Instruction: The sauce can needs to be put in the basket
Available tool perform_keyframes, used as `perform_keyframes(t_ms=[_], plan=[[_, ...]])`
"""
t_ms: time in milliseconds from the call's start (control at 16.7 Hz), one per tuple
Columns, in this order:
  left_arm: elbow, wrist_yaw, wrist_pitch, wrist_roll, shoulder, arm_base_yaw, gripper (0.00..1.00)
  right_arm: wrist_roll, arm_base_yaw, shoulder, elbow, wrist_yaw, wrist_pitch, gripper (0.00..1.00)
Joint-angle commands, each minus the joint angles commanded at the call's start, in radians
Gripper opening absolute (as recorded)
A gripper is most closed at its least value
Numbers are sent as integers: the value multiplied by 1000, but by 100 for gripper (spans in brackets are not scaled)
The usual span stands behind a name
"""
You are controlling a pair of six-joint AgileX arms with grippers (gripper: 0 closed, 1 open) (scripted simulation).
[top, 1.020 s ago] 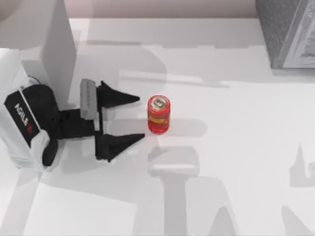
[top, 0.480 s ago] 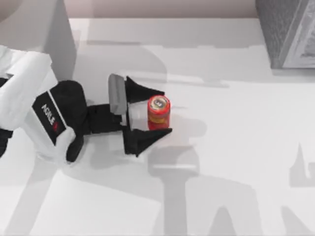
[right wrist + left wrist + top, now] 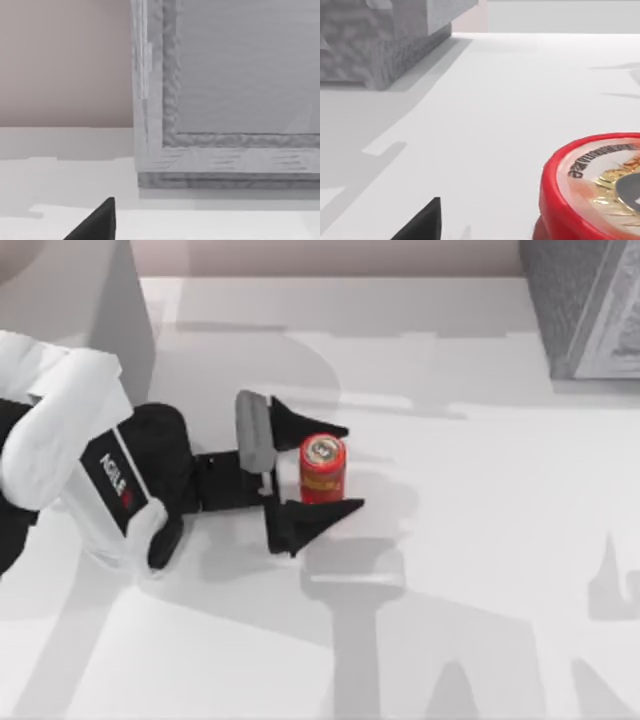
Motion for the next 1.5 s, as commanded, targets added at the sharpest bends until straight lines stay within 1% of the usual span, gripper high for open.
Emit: perform_keyframes(t_ms=[660, 720, 1260, 1380, 1500], plan=[[0, 0, 0, 0, 0, 0, 2, 0, 0, 0, 0, 0, 0, 100], [0, 0, 0, 0, 0, 0, 0, 0, 0, 0, 0, 0, 0, 100], [-2, 1, -1, 0, -2, 3, 0, 0, 0, 0, 0, 0, 0, 100], [-25, 24, -12, -2, -33, 12, 0, 0, 0, 0, 0, 0, 0, 100], [-78, 75, -39, -7, -103, 33, 0, 0, 0, 0, 0, 0, 0, 100]])
